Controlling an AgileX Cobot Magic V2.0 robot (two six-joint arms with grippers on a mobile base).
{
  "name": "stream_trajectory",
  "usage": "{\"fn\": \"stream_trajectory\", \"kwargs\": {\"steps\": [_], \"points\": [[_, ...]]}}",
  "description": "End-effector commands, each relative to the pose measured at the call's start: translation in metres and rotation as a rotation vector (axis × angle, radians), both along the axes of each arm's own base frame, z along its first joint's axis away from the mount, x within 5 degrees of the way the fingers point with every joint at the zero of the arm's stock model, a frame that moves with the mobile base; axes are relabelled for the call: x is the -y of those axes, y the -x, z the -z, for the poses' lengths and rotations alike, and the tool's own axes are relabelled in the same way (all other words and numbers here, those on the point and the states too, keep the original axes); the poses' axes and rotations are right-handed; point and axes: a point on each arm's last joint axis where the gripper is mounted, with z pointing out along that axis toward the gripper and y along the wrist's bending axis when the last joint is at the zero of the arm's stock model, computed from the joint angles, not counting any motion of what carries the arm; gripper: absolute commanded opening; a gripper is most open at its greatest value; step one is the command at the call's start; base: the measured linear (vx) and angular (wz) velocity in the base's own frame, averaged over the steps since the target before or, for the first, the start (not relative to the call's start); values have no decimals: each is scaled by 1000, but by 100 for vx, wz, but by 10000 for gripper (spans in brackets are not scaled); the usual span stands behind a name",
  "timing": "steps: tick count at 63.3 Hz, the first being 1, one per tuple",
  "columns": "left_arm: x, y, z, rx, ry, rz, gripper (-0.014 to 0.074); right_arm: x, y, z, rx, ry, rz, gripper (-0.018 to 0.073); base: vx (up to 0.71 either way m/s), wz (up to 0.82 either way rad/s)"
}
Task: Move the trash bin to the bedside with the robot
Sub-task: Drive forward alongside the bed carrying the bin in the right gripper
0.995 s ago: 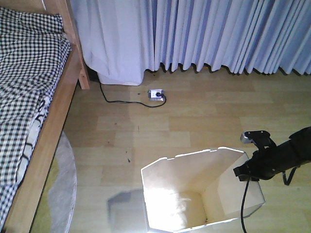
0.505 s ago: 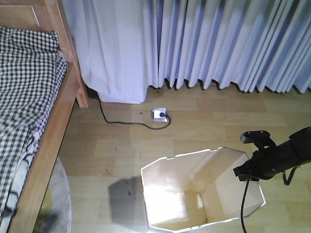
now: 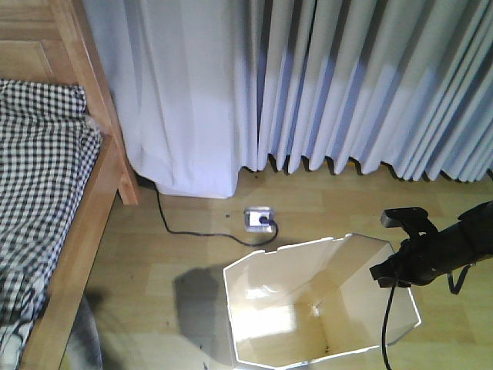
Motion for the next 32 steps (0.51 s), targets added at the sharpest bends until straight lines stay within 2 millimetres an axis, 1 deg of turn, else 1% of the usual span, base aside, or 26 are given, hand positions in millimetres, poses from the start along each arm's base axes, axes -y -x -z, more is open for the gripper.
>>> {"fn": "stream_trajectory", "kwargs": {"steps": [1,32], "points": [[0,-1,3,54,17,2,-6,-10,-7,-25,37,-147,11,-6,36,1],[0,-1,3,54,17,2,-6,-10,-7,-25,37,-147,11,-6,33,1]]}}
